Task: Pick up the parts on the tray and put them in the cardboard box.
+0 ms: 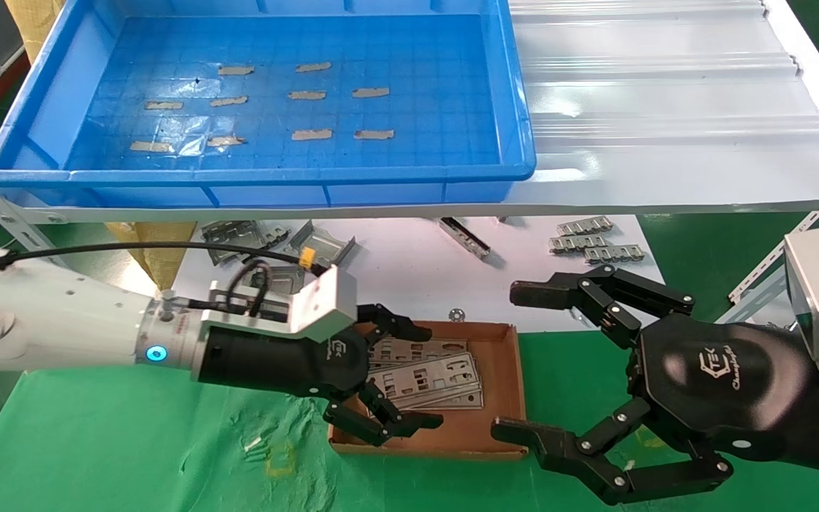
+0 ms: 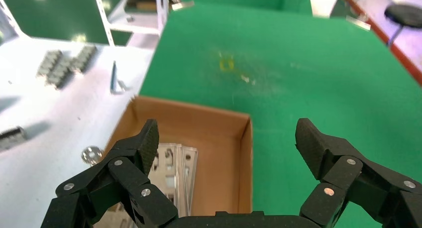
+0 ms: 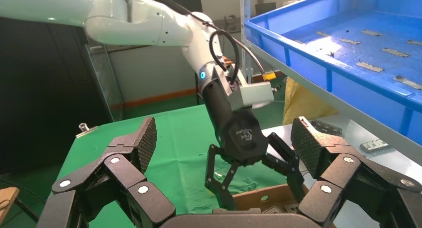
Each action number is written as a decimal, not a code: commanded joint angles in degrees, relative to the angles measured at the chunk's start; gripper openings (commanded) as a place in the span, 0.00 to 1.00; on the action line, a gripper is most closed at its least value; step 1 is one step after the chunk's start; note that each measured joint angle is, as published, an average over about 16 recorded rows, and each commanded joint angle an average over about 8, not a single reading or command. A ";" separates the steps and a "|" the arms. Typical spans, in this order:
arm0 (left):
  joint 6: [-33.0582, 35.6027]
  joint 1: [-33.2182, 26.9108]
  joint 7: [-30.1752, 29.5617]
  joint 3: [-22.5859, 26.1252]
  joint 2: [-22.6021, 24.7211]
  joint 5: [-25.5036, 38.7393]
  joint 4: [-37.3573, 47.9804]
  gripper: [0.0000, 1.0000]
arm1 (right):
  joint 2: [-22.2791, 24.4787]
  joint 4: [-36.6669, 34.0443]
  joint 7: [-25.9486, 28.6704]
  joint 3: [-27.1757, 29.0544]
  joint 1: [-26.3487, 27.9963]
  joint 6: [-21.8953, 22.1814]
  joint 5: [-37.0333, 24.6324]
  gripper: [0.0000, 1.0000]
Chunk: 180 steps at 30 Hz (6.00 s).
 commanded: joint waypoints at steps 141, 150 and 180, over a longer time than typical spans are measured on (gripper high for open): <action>-3.97 31.27 -27.76 -33.10 -34.87 -16.62 -60.58 1.00 | 0.00 -0.01 -0.01 0.00 -0.01 0.02 0.01 1.00; -3.97 31.27 -27.76 -33.10 -34.87 -16.63 -60.58 1.00 | 0.00 -0.01 -0.01 0.00 -0.01 0.01 0.01 1.00; -3.97 31.27 -27.76 -33.10 -34.87 -16.63 -60.58 1.00 | 0.00 -0.01 -0.01 0.00 -0.01 0.01 0.01 1.00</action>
